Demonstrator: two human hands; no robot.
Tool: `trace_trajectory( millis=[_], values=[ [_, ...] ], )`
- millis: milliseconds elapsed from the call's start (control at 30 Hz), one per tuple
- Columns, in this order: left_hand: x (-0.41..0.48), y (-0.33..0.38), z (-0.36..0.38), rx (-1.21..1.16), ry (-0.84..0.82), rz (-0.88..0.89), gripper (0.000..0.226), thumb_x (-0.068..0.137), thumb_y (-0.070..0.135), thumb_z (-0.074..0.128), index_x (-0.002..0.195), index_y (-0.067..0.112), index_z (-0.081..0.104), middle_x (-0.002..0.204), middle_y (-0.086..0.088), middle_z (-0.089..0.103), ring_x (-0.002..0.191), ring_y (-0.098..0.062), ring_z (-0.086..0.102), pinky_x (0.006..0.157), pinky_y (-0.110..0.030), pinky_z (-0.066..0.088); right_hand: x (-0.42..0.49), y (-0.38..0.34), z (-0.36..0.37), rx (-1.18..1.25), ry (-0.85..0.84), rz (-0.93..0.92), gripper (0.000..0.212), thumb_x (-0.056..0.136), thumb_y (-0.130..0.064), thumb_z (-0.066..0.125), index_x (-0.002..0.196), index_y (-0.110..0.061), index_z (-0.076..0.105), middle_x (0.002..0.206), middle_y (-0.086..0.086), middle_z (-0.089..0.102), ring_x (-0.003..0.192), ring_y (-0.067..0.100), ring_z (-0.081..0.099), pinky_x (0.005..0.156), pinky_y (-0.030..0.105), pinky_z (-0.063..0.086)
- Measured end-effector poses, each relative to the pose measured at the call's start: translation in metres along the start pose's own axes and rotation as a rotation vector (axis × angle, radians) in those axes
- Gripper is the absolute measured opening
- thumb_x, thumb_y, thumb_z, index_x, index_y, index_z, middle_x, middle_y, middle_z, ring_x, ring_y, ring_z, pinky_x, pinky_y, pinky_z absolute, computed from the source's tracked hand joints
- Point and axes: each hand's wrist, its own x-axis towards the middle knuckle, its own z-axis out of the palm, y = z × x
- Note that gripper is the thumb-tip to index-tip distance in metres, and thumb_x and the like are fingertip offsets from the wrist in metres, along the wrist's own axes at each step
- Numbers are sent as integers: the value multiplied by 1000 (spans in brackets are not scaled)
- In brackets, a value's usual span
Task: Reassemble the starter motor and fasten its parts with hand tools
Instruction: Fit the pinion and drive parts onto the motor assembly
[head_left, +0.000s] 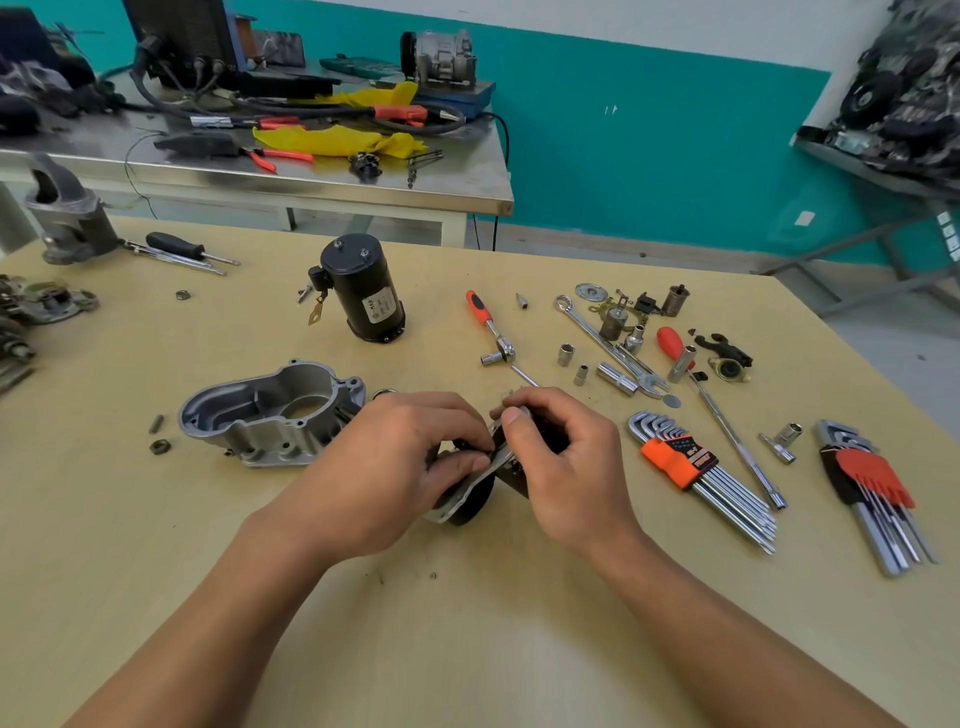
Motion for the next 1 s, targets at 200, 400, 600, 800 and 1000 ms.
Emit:
trace_trajectory(
  millis=[200,400,600,800,1000],
  values=[
    [1,-2,-1,45,-18,38,7,93,19,67,98,21,72,96,14,65,86,-5,61,76,-29,51,0,0,0,4,-6,-2,15,85,-39,57,85,-29,68,80,-6,69,76,15,65,69,31,54],
    [0,-1,-2,48,-30,56,6,95,19,65,98,21,70,96,12,64,86,-9,61,76,-36,51,0,-1,0,-3,-7,-17,13,86,-40,57,84,-33,68,80,-6,69,75,13,64,67,30,53],
    [-1,2,-2,94,-51,31,8,98,26,58,99,25,66,99,13,59,88,-12,59,76,-38,50,0,0,0,-7,-10,-27,11,86,-39,57,88,-33,67,80,-6,69,77,14,65,69,31,54],
    [-1,7,-2,132,-79,11,13,100,28,49,101,23,61,98,12,56,85,-14,56,75,-38,48,0,0,1,-8,-9,-18,12,86,-37,57,86,-30,67,79,-5,68,76,16,64,69,33,53],
    [0,15,2,375,-178,-11,28,101,42,19,109,29,43,103,10,45,86,-16,48,76,-37,46,1,-2,1,-4,3,-21,15,86,-37,56,86,-27,67,77,0,68,74,19,64,69,38,53]
  ],
)
